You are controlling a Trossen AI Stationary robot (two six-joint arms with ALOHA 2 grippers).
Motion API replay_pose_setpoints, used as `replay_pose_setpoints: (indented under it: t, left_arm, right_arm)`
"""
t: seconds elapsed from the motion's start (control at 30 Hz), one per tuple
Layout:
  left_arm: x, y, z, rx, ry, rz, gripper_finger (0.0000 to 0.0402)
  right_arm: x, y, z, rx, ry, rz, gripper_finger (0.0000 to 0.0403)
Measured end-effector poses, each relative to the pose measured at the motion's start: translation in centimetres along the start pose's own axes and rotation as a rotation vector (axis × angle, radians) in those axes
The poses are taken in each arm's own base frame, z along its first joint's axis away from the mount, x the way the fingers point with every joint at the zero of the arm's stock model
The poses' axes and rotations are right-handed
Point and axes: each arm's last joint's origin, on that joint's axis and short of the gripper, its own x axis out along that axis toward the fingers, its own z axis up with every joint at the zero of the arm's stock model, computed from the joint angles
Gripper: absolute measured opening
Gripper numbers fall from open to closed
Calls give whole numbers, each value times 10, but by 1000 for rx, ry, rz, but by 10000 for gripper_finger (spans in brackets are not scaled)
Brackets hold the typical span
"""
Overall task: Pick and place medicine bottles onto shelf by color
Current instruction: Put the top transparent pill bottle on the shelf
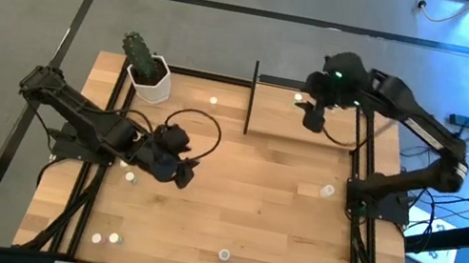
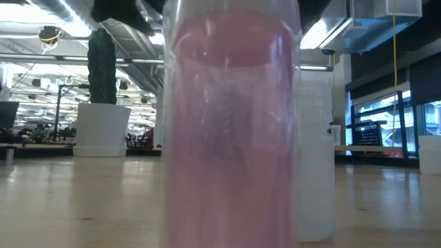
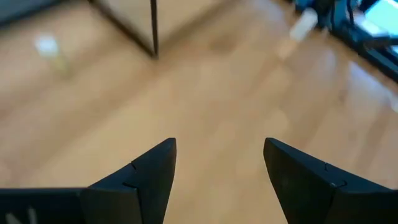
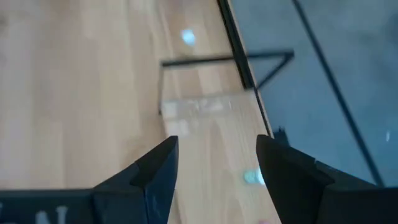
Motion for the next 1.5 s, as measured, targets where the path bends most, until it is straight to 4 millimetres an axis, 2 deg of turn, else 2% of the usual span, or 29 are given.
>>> replay_pose_setpoints:
  t: [0.23,0.5,0.73,1.0,1.27,1.5]
  left_arm:
    - [-10,5,-24,-37,281,9,236]
    - [-21,12,-41,34,464,62,236]
    - [-25,5,-45,-54,450,25,236]
    - [-28,-3,-47,-97,349,-16,236]
    - [-27,-2,-44,-91,241,5,236]
    - [-27,-1,-42,-16,186,11,236]
  right_arm:
    - [-44,32,0,-120,-160,113,218]
    - [-63,49,-2,-175,-237,212,218]
    - [-64,61,-14,-246,-131,331,218]
    - [-77,74,-36,-174,57,402,218]
    - [-89,91,-77,-150,194,393,218]
    - [-77,105,-109,-6,321,381,218]
